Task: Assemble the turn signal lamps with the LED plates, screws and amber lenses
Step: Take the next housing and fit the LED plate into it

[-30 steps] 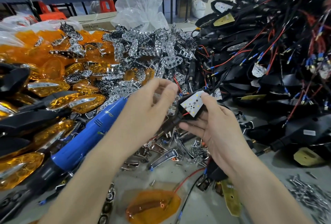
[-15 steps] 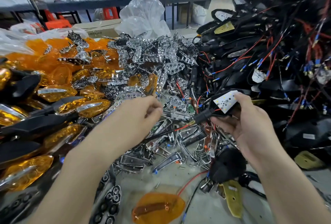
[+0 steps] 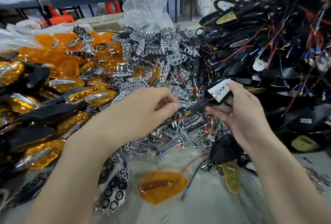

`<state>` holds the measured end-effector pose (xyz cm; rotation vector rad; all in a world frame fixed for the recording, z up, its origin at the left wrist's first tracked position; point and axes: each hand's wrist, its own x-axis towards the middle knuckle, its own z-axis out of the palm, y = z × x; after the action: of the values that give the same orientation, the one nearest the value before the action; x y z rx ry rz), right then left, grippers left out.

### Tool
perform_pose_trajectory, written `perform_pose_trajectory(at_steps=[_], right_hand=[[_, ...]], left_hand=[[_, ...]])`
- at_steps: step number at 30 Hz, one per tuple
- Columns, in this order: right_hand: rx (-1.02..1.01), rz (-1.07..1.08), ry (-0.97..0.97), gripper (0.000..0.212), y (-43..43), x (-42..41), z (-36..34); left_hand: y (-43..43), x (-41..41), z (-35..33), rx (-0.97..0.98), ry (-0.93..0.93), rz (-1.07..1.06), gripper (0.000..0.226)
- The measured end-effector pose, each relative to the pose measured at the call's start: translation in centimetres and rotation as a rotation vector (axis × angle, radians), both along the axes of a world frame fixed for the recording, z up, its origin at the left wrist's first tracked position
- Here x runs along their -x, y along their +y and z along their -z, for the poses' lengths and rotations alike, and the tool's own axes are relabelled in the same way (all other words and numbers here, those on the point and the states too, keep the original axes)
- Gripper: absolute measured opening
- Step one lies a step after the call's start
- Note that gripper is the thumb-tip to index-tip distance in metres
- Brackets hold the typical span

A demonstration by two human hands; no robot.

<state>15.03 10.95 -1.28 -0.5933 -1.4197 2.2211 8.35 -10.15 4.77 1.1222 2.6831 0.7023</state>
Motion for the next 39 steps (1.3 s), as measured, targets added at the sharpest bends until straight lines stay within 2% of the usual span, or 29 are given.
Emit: perform_pose_trajectory(at_steps=[11, 14, 18, 21, 24, 26, 30, 34, 36, 39], right_hand=[[0.027, 0.013, 0.029, 0.027, -0.5, -0.5, -0.1], [0.042, 0.015, 0.026, 0.026, -0.5, -0.7, -0.1], [0.071, 0.026, 0.010, 0.026, -0.5, -0.7, -0.3], [0.097, 0.069, 0.030, 0.025, -0.3, -0.6, -0.3], [0.104, 0.097, 0.041, 0.026, 0.2, -0.6, -0.4], [0.104, 0.093, 0.026, 0.026, 0.4, -0.6, -0.4], [0.087, 0.087, 0.004, 0.026, 0.2, -0.5, -0.3], [0.077, 0.085, 0.013, 0.027, 0.2, -0.4, -0.2], [0.078, 0.084, 0.015, 0.027, 0.2, -0.4, -0.2], [0.090, 0.082, 0.020, 0.027, 0.2, -0.5, -0.1]], left_hand=[[-1.0, -4.3, 2.1, 0.030, -0.138, 0.040, 0.012], [-0.5, -4.7, 2.5, 0.085, -0.066, 0.041, 0.015], [0.9, -4.9, 3.5, 0.179, 0.121, 0.036, 0.022], [1.5, -4.8, 3.3, 0.014, 0.256, 0.015, 0.024], [1.9, -2.8, 2.5, -0.237, 0.240, -0.096, 0.022], [2.8, -0.5, 2.3, -0.268, 0.233, -0.148, 0.019], [5.8, 3.8, 2.4, -0.019, 0.252, -0.192, 0.030], [8.7, 6.1, 2.8, 0.307, 0.338, -0.028, 0.062], [9.3, 6.7, 3.0, 0.420, 0.341, 0.012, 0.062], [9.1, 7.1, 3.5, 0.505, 0.365, -0.004, 0.045]])
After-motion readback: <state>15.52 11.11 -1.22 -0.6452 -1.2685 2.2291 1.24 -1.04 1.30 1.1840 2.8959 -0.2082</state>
